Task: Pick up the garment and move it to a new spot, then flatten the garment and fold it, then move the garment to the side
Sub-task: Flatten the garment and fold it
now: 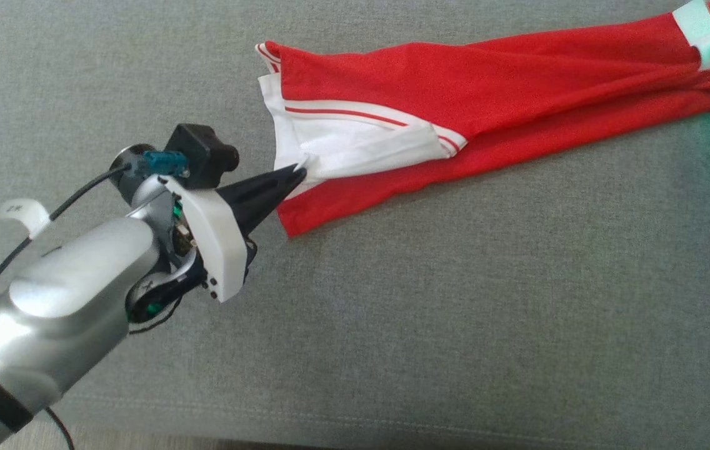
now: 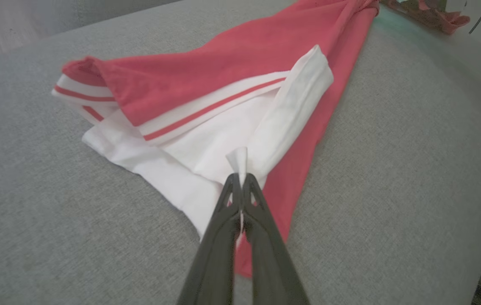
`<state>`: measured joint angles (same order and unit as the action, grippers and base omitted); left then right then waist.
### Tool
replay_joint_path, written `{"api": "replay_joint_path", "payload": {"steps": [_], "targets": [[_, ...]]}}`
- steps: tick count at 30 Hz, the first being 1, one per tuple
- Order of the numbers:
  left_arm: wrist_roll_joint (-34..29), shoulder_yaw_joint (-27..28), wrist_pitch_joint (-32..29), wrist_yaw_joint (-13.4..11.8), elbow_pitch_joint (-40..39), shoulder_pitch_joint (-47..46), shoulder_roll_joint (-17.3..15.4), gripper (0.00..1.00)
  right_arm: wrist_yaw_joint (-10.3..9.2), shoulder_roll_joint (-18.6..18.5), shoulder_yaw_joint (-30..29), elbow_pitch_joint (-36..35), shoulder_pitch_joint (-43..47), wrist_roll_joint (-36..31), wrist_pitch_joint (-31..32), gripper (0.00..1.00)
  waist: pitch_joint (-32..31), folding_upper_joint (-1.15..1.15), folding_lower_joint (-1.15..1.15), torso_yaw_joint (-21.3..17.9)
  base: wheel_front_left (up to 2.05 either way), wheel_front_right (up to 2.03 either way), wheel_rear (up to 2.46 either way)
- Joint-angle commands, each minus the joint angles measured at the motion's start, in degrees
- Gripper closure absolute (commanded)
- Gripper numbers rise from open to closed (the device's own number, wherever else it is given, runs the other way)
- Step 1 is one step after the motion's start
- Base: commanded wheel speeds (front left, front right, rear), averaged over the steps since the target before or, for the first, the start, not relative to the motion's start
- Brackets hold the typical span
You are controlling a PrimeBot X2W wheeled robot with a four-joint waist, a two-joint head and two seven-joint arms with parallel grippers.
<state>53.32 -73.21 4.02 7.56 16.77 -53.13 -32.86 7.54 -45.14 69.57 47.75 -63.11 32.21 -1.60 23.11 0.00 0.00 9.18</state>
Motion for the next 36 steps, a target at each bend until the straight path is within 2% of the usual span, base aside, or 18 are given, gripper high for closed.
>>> {"api": "replay_joint_path", "payload": {"steps": [1, 5, 6, 7, 8, 9, 13, 16, 21, 27, 29, 32, 33, 34, 36], "targets": [[0.3, 2.1, -0.2, -0.1, -0.7, -2.2, -1.9, 1.00, -0.05, -1.0, 0.2, 0.0, 0.0, 0.2, -0.6, 1.00, -0.1, 0.00, 0.00, 0.0, 0.00, 0.00, 0.00], [1.0, 1.0, -0.9, -0.1, -0.4, -1.8, -2.1, 1.00, -0.05, -0.8, 2.0, -1.0, 1.2, 3.5, 1.0, 1.00, -0.8, 0.00, 0.00, -0.6, 0.00, 0.00, 0.00], [1.0, 0.8, -1.1, -0.1, -0.3, -1.6, -2.2, 1.00, -0.05, -0.9, 2.3, -1.6, 1.5, 4.8, 1.6, 0.73, -1.1, 0.00, 0.00, -0.7, 0.00, 0.00, 0.00], [1.0, 0.7, -1.2, -0.1, 0.0, -1.4, -2.4, 0.94, -0.05, -1.1, 2.5, -2.1, 1.7, 6.2, 2.2, 0.00, -1.4, 0.00, 0.00, -1.0, 0.00, 0.00, 0.00], [0.9, 0.6, -1.3, -0.1, 0.5, -1.2, -2.4, 0.49, -0.05, -1.2, 2.7, -3.1, 2.0, 7.3, 2.5, 0.00, -1.8, 0.00, 0.00, -1.2, 0.00, 0.00, 0.00], [0.8, 0.5, -1.5, -0.1, 1.0, -1.0, -2.5, 0.00, -0.05, -1.4, 2.9, -4.1, 2.1, 8.6, 2.7, 0.00, -2.2, 0.00, 0.00, -1.5, 0.00, 0.00, 0.00], [0.0, 0.4, -0.4, -0.2, 3.6, -0.2, -2.5, 0.00, -0.05, -2.3, 3.5, -7.9, 2.9, 11.5, 4.5, 0.00, -4.3, 0.00, 0.00, -2.7, 0.00, 0.00, 0.00], [0.7, 1.4, 1.4, -1.2, 5.7, 0.4, -2.1, 0.00, -0.05, -3.1, 3.6, -10.3, 3.4, 14.3, 5.5, 0.00, -6.3, 0.00, 0.00, -3.5, 0.00, 0.00, 0.00], [3.5, 5.5, 6.6, -4.6, 8.2, 1.8, -0.8, 0.00, -0.05, -3.6, 2.4, -12.1, 3.8, 21.0, 3.4, 0.00, -9.8, 0.00, 0.00, -4.6, 0.00, 0.00, 0.00], [5.3, 12.4, 10.6, -9.6, 8.7, 4.6, 1.1, 0.00, -0.05, -0.8, -2.8, -10.7, 6.2, 28.8, -2.8, 0.00, -13.6, 0.00, 0.00, -5.7, 0.00, 0.00, 0.00], [5.1, 16.6, 10.9, -11.2, 7.7, 6.2, 1.9, 0.00, -0.05, 1.2, -5.2, -10.0, 7.6, 31.1, -6.0, 0.00, -14.6, 0.00, 0.00, -6.0, 0.00, 0.00, 0.00], [1.7, 27.1, 10.9, -13.7, 4.0, 10.3, 3.7, 0.00, -0.05, 4.3, -8.5, -9.0, 9.4, 32.8, -10.6, 0.00, -15.6, 0.00, 0.00, -6.4, 0.00, 0.00, 0.00], [0.0, 30.7, 11.0, -14.3, 2.6, 12.3, 4.5, 0.00, -0.05, 5.5, -9.8, -8.8, 10.2, 33.3, -11.6, 0.00, -16.0, 0.00, 0.00, -6.6, 0.00, 0.00, 0.00], [0.0, 30.7, 11.0, -14.3, 2.6, 12.3, 4.5, 0.00, -0.05, 5.5, -9.8, -8.8, 10.2, 33.3, -11.6, 0.00, -16.0, 0.00, 0.00, -6.6, 0.00, 0.00, 0.00], [-3.2, 37.8, 11.0, -14.7, -0.3, 16.5, 6.6, 0.00, -0.05, 7.7, -12.7, -8.3, 11.6, 33.5, -12.9, 0.00, -16.5, 0.00, 0.00, -6.9, 0.00, 0.00, 0.00]]}}
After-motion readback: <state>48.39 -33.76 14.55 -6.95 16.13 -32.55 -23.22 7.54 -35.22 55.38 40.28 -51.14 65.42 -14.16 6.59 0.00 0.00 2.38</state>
